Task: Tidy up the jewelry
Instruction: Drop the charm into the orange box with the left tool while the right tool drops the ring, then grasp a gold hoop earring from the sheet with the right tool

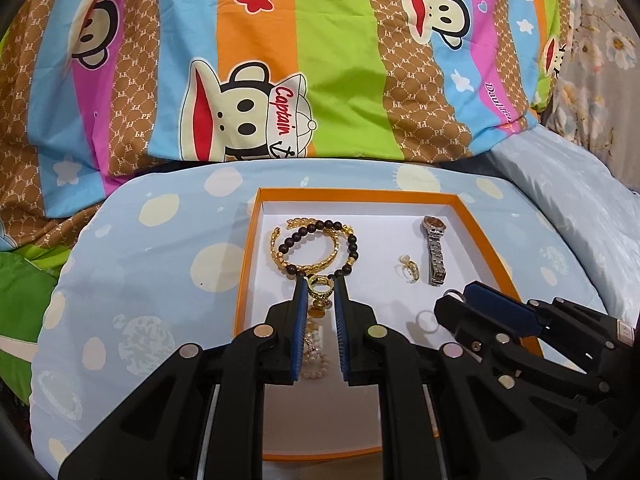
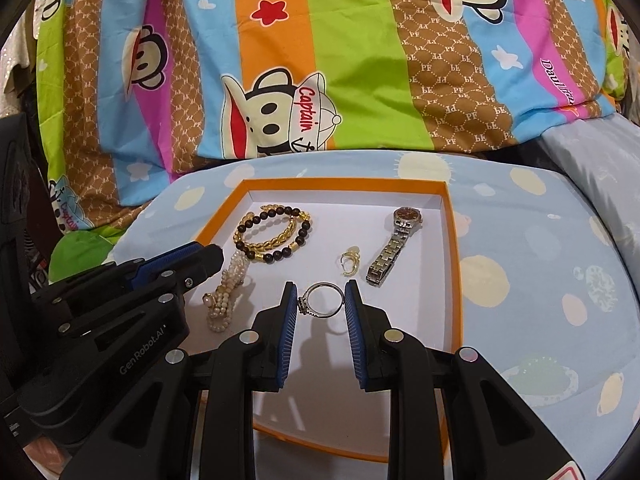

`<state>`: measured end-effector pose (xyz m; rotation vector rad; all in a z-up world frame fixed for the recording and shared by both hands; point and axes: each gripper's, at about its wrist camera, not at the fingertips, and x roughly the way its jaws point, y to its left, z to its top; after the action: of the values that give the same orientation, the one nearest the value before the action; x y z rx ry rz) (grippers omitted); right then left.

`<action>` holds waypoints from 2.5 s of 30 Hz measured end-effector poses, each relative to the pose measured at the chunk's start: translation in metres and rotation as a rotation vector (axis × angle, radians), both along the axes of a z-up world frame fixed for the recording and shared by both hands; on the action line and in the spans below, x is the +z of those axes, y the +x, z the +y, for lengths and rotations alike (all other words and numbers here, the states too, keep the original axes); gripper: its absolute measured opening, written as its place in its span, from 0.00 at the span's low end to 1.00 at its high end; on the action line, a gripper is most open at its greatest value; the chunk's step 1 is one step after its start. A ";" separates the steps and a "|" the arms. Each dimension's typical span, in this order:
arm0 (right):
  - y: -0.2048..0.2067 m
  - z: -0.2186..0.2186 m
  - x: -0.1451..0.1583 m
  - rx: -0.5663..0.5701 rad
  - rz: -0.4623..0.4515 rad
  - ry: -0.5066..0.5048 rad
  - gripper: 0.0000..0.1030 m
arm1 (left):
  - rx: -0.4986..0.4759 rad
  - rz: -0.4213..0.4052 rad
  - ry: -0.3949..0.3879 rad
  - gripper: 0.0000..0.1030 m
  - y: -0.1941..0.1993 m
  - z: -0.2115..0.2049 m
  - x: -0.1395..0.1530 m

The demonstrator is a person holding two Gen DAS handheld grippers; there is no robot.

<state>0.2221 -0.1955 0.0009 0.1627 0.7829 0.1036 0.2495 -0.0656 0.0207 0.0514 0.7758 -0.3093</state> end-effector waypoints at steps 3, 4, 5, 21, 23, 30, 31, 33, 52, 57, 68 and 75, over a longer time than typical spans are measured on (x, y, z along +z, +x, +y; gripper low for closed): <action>0.001 0.000 -0.001 -0.002 0.001 -0.008 0.23 | 0.002 0.004 0.006 0.12 0.002 -0.001 -0.002; 0.001 0.000 -0.002 -0.002 0.001 -0.009 0.22 | 0.001 0.005 0.009 0.12 0.002 -0.001 -0.003; 0.002 0.001 -0.002 -0.003 0.002 -0.011 0.23 | 0.000 0.006 0.012 0.12 0.002 -0.002 -0.003; 0.008 0.002 -0.009 0.002 0.019 -0.024 0.23 | -0.006 0.031 0.023 0.12 0.005 -0.006 -0.013; 0.008 0.002 -0.010 0.003 0.022 -0.028 0.23 | -0.003 0.034 0.020 0.12 0.005 -0.005 -0.014; 0.007 0.000 -0.008 -0.005 0.004 -0.016 0.34 | 0.039 0.043 -0.024 0.22 0.010 0.006 -0.010; 0.006 -0.002 -0.006 -0.008 -0.004 -0.011 0.36 | 0.048 0.043 -0.039 0.23 0.011 0.009 -0.009; 0.004 -0.006 -0.002 -0.019 -0.024 -0.003 0.38 | 0.059 0.039 -0.055 0.23 0.012 0.014 -0.006; -0.071 -0.031 0.031 -0.067 -0.089 0.021 0.38 | 0.080 -0.031 -0.074 0.23 -0.048 0.044 0.030; -0.116 -0.013 0.022 -0.008 -0.079 0.007 0.38 | 0.071 -0.019 -0.065 0.28 -0.082 0.052 0.021; -0.164 0.023 -0.005 0.051 -0.037 -0.005 0.38 | 0.092 0.007 -0.013 0.34 -0.129 0.056 -0.008; -0.171 0.038 -0.016 0.077 0.005 -0.012 0.38 | 0.097 0.018 0.028 0.34 -0.141 0.056 -0.019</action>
<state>0.0515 -0.1575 -0.0150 0.1210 0.7949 0.1712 0.1085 -0.0091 0.0021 0.0378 0.7978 -0.2071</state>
